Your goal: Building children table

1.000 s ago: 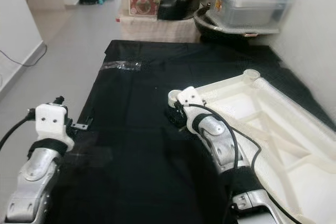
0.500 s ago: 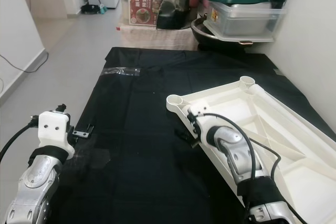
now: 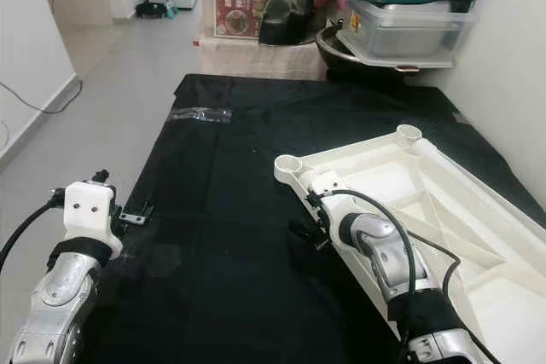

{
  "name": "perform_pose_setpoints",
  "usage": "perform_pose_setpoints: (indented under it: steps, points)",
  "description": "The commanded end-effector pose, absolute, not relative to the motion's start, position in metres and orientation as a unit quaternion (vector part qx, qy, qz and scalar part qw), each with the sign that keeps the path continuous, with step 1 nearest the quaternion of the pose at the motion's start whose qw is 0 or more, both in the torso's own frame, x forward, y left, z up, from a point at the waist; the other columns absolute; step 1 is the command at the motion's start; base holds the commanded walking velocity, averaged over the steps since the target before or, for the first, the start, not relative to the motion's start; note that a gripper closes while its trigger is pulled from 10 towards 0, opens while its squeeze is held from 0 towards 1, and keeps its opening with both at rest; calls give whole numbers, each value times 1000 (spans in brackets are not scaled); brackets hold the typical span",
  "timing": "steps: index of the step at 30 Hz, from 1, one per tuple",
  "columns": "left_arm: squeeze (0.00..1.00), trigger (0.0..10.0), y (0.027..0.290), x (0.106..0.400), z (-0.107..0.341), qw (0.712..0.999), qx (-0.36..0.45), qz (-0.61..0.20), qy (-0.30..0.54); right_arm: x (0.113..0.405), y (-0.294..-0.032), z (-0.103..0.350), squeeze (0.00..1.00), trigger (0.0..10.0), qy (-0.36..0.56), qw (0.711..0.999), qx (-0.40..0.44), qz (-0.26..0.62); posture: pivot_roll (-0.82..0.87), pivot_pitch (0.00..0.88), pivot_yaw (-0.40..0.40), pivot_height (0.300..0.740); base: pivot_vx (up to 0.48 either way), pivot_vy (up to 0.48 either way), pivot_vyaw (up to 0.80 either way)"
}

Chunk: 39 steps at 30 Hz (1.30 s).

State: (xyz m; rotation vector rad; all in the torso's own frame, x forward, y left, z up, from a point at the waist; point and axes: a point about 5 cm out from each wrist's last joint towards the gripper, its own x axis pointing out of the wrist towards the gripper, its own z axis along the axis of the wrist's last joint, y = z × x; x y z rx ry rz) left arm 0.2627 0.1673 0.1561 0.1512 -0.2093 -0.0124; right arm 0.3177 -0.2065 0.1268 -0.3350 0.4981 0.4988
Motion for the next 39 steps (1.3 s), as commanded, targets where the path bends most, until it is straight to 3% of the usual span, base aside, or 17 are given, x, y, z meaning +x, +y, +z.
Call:
perform_pose_setpoints:
  steps: [1,12,13,14,15,17,19,24,29,34,35,37,38,39]
  points:
    - [0,10000,168,263,151,992,81,-4,-96,306,-206,112,0,10000,290,914,-137,248,51,0,-55,740,0,0,0]
    - [0,10000,167,263,149,992,83,-7,-92,289,-189,102,0,10000,320,905,-95,265,45,0,-53,740,0,0,0]
    - [0,10000,167,263,148,992,83,-7,-90,287,-187,98,0,7176,327,902,-90,268,47,0,-52,740,0,0,0]
    - [0,10000,167,263,148,992,83,-7,-90,287,-187,98,0,7176,327,902,-90,268,47,0,-52,740,0,0,0]
    - [0,10000,166,263,148,992,83,-8,-89,286,-186,95,0,4431,332,900,-87,269,49,0,-54,740,0,0,0]
    - [0,10000,166,263,148,992,85,-8,-88,285,-185,92,0,4431,339,897,-82,272,51,0,-57,740,0,0,0]
    - [0,10000,168,263,147,992,89,-5,-86,284,-185,87,0,0,358,892,-51,272,49,0,-59,740,0,0,0]
    - [0,10000,170,264,146,992,91,2,-83,281,-191,74,0,0,394,882,-13,258,55,0,-70,740,0,0,0]
    - [0,10000,169,263,145,992,92,3,-81,275,-196,65,0,0,409,872,-27,269,57,0,-74,740,0,0,0]
    - [0,10000,170,264,144,992,97,4,-78,273,-194,68,0,0,369,862,-115,327,54,0,-71,740,0,0,0]
    - [0,10000,170,264,143,992,98,4,-77,274,-193,71,0,0,345,856,-164,349,54,0,-71,740,0,0,0]
    - [0,10000,170,264,143,992,98,4,-77,274,-193,71,0,0,345,856,-164,349,54,0,-71,740,0,0,0]
    - [0,10000,170,265,143,992,99,2,-77,276,-184,83,0,0,292,842,-204,406,53,0,-63,740,0,0,0]
    - [0,10000,170,265,143,992,99,2,-77,276,-184,83,0,0,292,842,-204,406,53,0,-63,740,0,0,0]
